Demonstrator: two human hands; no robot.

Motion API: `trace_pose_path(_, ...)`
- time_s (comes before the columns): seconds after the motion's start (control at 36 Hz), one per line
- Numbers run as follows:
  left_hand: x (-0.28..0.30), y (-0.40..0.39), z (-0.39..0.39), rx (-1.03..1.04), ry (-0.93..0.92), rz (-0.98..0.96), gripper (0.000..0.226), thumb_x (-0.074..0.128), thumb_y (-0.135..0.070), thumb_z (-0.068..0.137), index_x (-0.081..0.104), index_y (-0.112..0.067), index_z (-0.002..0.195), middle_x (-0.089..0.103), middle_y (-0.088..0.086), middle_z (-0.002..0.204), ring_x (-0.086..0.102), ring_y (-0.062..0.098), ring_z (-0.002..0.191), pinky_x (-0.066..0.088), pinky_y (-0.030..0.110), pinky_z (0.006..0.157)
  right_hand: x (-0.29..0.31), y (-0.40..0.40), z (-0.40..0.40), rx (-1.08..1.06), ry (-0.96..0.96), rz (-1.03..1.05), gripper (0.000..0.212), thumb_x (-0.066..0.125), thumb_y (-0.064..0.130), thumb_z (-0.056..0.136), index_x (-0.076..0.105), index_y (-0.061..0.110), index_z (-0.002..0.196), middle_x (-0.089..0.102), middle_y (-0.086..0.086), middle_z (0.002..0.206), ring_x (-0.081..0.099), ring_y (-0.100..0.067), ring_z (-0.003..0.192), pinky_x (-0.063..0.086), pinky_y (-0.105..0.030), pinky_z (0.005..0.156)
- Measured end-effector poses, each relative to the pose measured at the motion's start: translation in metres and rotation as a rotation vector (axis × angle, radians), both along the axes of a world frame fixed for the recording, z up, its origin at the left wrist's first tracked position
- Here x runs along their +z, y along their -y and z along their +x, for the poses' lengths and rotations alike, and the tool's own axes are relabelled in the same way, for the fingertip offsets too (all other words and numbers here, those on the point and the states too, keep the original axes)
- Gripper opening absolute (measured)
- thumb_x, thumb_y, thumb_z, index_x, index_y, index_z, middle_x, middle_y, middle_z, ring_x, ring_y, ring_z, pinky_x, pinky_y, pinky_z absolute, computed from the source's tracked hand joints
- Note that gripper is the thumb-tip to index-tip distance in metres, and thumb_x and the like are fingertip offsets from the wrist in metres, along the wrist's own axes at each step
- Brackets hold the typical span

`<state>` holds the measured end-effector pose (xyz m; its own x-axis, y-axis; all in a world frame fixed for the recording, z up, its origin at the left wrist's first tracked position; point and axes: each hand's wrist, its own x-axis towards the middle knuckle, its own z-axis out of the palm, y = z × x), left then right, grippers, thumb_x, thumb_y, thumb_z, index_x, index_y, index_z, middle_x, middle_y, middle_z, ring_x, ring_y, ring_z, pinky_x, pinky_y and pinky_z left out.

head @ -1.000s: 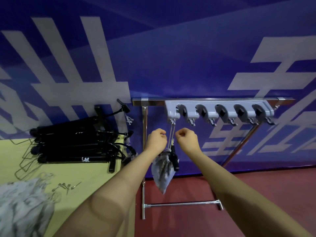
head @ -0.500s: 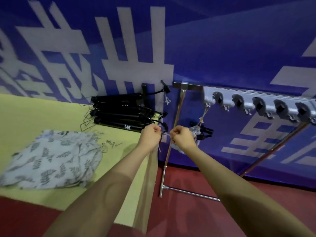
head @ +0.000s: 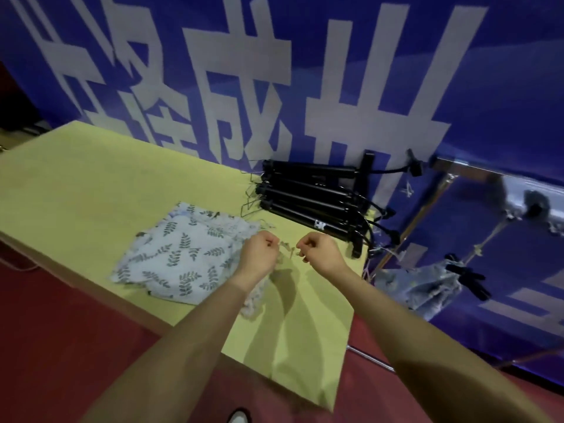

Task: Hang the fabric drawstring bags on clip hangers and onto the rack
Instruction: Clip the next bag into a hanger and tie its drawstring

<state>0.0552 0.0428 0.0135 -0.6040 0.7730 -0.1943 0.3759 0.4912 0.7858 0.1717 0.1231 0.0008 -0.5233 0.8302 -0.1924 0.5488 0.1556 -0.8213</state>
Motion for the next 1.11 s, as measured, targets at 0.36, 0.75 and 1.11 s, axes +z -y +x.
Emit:
trace_pose_path(0.36,-0.060,0.008,-0.110,-0.097,-0.013,-0.156,0.006,0.051,-0.007,0.089,0.055,-0.011,0.091,0.058,0.005,0.093,0.058,0.025,0.093,0.045,0.028,0.079,-0.058,0.009,-0.108,0.183,0.388,0.118,0.045,0.054,0.017,0.089,0.047,0.015,0.133,0.054,-0.012,0.132,0.050,-0.033,0.120,0.042,-0.041,0.099)
trace_pose_path(0.75,-0.064,0.003,-0.113,-0.270,-0.372,-0.080,0.030,0.052,-0.021,0.094,0.048,-0.004,0.119,0.054,0.012,0.116,0.054,0.025,0.103,0.046,0.033,0.077,-0.061,0.021,-0.120,-0.012,-0.065,0.313,0.016,0.050,0.019,0.098,0.060,0.006,0.096,0.061,-0.003,0.083,0.055,-0.019,0.074,0.042,-0.033,0.068)
trace_pose_path(1.11,-0.023,0.001,-0.133,-0.712,-0.557,0.027,0.039,0.042,0.008,0.090,0.047,-0.006,0.126,0.036,0.005,0.129,0.050,0.019,0.070,0.042,0.033,0.056,-0.037,0.000,-0.113,-0.327,0.059,0.323,0.023,0.046,0.027,0.099,0.061,0.016,0.112,0.067,-0.004,0.087,0.059,-0.022,0.073,0.039,-0.029,0.057)
